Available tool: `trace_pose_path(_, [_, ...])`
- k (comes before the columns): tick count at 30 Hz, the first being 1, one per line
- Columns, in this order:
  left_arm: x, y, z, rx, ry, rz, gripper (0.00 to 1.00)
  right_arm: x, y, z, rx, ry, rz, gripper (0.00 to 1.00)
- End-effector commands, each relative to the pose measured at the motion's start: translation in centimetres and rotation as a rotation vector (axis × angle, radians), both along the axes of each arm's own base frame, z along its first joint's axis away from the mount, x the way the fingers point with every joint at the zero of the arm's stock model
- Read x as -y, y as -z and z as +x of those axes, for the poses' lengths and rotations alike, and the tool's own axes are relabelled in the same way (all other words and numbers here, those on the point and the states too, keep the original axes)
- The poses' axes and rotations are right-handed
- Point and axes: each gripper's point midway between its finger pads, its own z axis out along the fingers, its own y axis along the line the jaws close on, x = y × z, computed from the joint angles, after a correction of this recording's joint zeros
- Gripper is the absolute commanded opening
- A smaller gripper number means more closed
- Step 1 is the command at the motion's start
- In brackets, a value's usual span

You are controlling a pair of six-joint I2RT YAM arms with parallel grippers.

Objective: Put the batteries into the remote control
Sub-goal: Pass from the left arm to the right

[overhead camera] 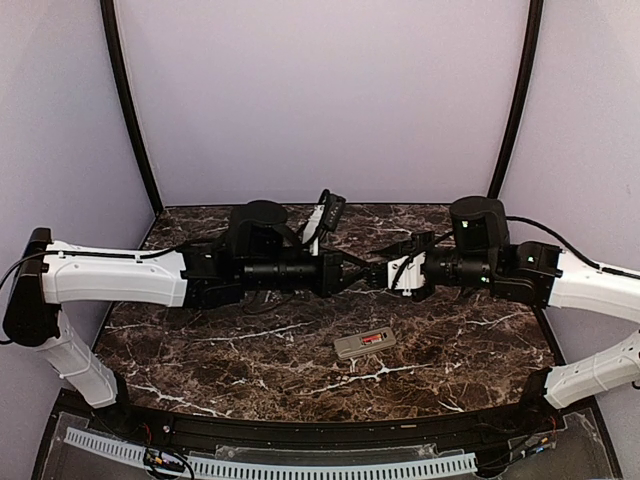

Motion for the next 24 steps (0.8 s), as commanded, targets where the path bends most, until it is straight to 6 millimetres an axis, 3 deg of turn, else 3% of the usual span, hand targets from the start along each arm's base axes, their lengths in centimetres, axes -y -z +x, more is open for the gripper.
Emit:
trace_pose_path(1, [0.4, -1.2, -0.5, -0.023, 0.027, -0.022, 0.0, 0.1, 0.0, -0.3, 0.009, -0.011, 0.004, 0.31])
trace_pose_path(9, [0.2, -0.9, -0.2, -0.031, 0.006, -0.008, 0.0, 0.2, -0.7, -0.5, -0.002, -0.017, 0.021, 0.24])
trace_pose_path(15, [0.4, -0.6, 0.0, -0.039, 0.001, 0.004, 0.0, 0.2, -1.3, -0.6, -0.009, -0.012, 0.046, 0.35])
trace_pose_path(24, [0.4, -0.6, 0.4, -0.047, -0.016, 0.023, 0.0, 0.3, -1.3, -0.8, 0.028, -0.034, 0.035, 0.34])
